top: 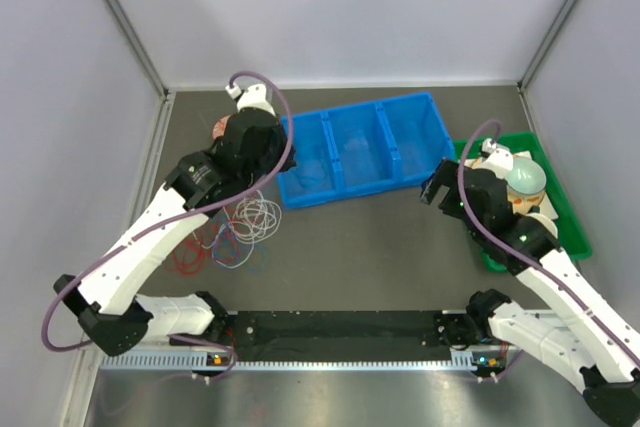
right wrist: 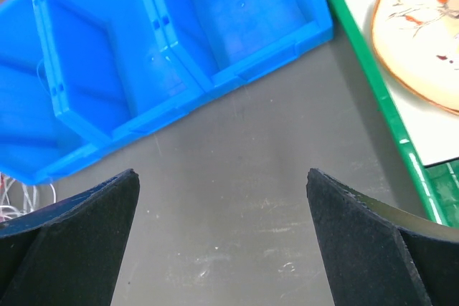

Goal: Untangle the cables

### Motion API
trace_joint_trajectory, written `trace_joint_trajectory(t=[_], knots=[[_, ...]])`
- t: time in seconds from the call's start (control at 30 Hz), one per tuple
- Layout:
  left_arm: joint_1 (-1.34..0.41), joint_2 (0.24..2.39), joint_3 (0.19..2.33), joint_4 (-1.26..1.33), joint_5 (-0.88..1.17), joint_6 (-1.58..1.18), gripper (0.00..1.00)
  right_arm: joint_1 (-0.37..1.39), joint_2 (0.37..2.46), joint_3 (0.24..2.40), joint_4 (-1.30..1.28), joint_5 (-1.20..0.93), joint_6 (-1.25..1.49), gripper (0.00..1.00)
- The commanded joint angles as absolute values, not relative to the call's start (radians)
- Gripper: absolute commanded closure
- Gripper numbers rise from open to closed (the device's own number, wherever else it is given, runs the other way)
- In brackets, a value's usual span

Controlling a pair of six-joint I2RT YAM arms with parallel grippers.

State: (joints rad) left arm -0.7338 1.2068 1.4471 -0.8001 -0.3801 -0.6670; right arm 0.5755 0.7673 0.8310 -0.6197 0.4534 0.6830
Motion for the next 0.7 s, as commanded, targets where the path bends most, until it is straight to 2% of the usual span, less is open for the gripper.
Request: trace_joint_trajectory(t=[0.0,0.37,0.67], knots=[[-0.738,1.273,1.552,-0.649,-0.258,-0.557,1.00,0.580,0.715,0.844,-0.655,0.529,0.706,0.01],[-0.739,1.431,1.776,-0.500,-0.153,-0.523,1.00,0.581,0.658,0.847,-0.703,0.575,0.713,0.01],[-0.736,1.520,1.873,-0.557,-0.374,-0.446,1.00,0.581,0.661,0.834,-0.707,0.558,0.724,0.01]])
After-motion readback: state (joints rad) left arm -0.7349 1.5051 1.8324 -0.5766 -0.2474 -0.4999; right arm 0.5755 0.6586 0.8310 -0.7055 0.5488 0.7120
